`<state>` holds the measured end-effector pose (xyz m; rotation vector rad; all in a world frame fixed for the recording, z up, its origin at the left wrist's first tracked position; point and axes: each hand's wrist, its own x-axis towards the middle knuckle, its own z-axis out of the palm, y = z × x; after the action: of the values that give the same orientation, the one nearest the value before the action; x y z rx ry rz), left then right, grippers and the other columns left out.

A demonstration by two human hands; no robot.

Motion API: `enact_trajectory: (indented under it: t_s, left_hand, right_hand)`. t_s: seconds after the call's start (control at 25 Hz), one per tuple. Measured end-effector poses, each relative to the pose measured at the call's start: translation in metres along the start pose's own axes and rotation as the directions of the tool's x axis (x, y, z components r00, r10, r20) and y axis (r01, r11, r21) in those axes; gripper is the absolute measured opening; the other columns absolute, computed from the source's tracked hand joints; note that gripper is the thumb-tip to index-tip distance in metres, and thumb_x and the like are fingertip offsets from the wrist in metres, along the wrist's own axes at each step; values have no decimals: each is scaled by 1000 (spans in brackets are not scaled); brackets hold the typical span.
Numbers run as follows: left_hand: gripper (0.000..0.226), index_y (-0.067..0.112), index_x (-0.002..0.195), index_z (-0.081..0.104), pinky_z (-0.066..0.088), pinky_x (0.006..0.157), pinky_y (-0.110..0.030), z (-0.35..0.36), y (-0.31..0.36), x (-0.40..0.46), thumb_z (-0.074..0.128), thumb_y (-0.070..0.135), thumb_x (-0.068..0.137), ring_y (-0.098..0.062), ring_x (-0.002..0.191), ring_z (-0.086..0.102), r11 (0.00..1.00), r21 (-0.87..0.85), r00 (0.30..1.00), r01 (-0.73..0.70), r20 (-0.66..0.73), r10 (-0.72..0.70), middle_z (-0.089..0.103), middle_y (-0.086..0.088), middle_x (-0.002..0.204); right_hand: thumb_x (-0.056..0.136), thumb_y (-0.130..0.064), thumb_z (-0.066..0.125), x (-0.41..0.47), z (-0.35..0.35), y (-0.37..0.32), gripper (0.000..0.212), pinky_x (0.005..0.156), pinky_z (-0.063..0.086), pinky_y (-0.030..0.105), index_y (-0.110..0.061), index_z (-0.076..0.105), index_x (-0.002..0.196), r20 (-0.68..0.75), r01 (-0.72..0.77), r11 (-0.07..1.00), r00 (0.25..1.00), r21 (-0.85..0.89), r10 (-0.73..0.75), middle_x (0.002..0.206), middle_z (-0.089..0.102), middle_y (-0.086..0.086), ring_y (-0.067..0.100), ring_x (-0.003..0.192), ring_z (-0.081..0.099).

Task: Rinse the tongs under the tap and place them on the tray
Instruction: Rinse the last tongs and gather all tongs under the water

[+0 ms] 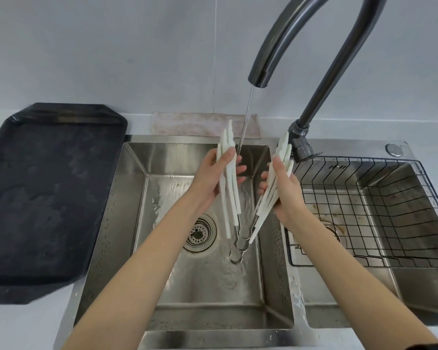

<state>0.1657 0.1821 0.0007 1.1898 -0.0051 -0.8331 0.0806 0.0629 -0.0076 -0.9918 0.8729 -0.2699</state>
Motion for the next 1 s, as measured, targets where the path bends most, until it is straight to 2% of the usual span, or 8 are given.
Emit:
enact_trajectory:
  t_s: [0.2,0.36,0.48,0.64,0.72,0.8,0.88,1.0]
  left_hand:
    - [20,19,105,51,60,75,-33,8,5,3,60,20,88,-12,76,72,982,185,998,-31,61,20,68,2,94]
    - [24,18,103,50,60,64,-30,16,12,-1,59,33,87,-10,58,67,898,430,995,-89,73,63,63,-2,85]
    - [36,15,95,54,57,78,-44,23,15,-1,57,49,83,-23,68,65,802,587,992,-108,8,127,62,-9,84]
    - [12,28,100,51,57,65,-28,30,20,-3,56,30,90,-9,58,64,793,555,967,-252,111,229,62,5,79]
    - [37,27,126,44,56,67,-24,33,22,-4,55,21,91,-2,59,62,767,558,948,-317,168,270,58,11,85]
    - [53,27,136,36,56,75,-31,35,23,-4,56,18,87,-12,69,63,747,565,934,-350,153,322,56,8,91]
    - [47,28,125,39,56,76,-43,36,25,0,56,21,82,-22,71,61,735,583,925,-346,81,371,57,-5,93]
    - [24,28,104,41,54,70,-47,33,28,5,57,34,86,-21,63,57,737,565,900,-372,25,435,57,-12,84]
  right_hand:
    - [93,-39,47,-1,-12,7,45,67,51,27,-5,49,122,37,-149,978,989,144,145,84,59,6,17,76,60]
    - [94,-35,46,-1,-12,10,35,64,50,27,-8,47,116,37,-140,974,990,179,136,74,55,3,15,65,55]
    - [94,-35,46,0,-11,13,35,61,49,25,-10,47,118,55,-134,976,990,172,126,71,53,2,13,60,52]
    - [94,-36,46,0,-12,13,33,62,46,26,-11,46,116,64,-108,973,993,204,97,70,53,1,11,57,52]
    - [94,-35,47,0,-12,10,33,61,47,26,-11,45,116,59,-86,974,995,211,75,70,55,2,12,58,53]
    - [93,-35,48,0,-11,8,39,58,51,25,-7,46,121,54,-62,979,997,193,52,71,56,3,12,59,56]
    - [93,-34,48,-1,-9,7,44,57,53,24,-4,47,126,26,-19,989,1000,143,15,73,59,3,12,60,59]
    - [94,-30,49,-6,-4,4,23,64,50,28,-15,54,110,0,54,995,999,88,-54,73,60,3,15,64,57]
